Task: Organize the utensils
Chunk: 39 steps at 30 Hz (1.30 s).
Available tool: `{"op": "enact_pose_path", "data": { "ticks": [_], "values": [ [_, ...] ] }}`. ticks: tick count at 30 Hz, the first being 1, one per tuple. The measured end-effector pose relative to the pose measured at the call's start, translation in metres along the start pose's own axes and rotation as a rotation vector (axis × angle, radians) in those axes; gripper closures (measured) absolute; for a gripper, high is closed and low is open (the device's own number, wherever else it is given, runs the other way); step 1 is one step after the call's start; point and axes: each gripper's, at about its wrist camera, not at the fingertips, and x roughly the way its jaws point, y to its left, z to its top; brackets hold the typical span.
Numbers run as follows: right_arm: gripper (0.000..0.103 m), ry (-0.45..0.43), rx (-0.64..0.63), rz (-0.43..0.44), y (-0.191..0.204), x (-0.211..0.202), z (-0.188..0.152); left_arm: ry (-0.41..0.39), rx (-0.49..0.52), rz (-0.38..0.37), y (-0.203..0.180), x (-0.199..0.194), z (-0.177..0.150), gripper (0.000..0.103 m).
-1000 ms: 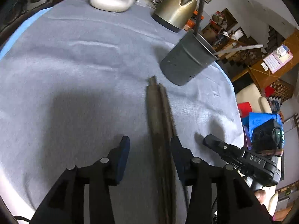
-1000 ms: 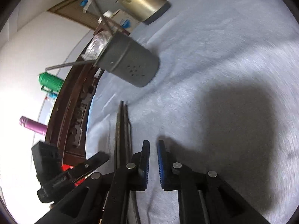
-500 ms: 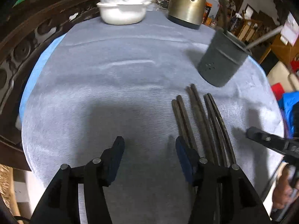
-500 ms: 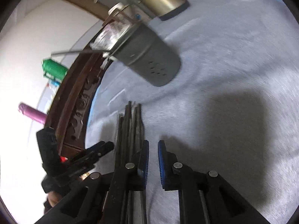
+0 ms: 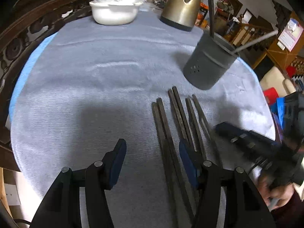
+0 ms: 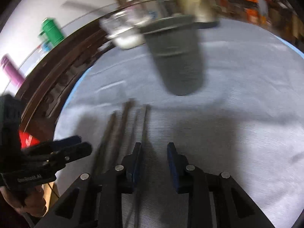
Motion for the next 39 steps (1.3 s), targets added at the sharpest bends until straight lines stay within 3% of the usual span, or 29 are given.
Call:
{"op": "enact_pose_path", "data": {
  "ticks": [4, 9, 13, 16, 19, 20, 25, 39],
  "values": [
    [0.07, -0.023, 0.066, 0.054, -0.024, -0.017, 0.008, -0.011, 0.023, 0.036, -0.003, 0.007, 0.002, 0.044],
    [0.07, 0.027, 0.008, 0.133, 0.0, -0.01, 0.015, -0.006, 0.028, 0.043, 0.003, 0.003, 0.003, 0.044],
    [0.07, 0.099, -0.033, 0.086, 0.019, 0.015, 0.019, 0.001, 0.032, 0.064, 0.011, -0.005, -0.002, 0.044],
    [0.07, 0.1, -0.051, 0.05, 0.026, 0.024, 0.023, 0.005, 0.008, 0.085, 0.02, -0.008, -0.003, 0.044],
    [0.077, 0.115, -0.082, 0.01, 0.028, 0.023, 0.022, 0.012, -0.025, 0.064, 0.027, -0.01, -0.001, 0.044],
    [0.084, 0.117, -0.086, 0.001, 0.027, 0.025, 0.022, 0.007, -0.026, 0.049, 0.026, -0.013, -0.001, 0.044],
    [0.088, 0.143, -0.023, 0.018, 0.009, 0.019, 0.024, 0.023, 0.025, 0.031, 0.014, -0.008, -0.004, 0.044],
    [0.089, 0.157, -0.019, 0.056, 0.004, 0.026, 0.029, 0.048, 0.095, 0.095, 0.012, 0.002, 0.004, 0.044]
  ]
}}
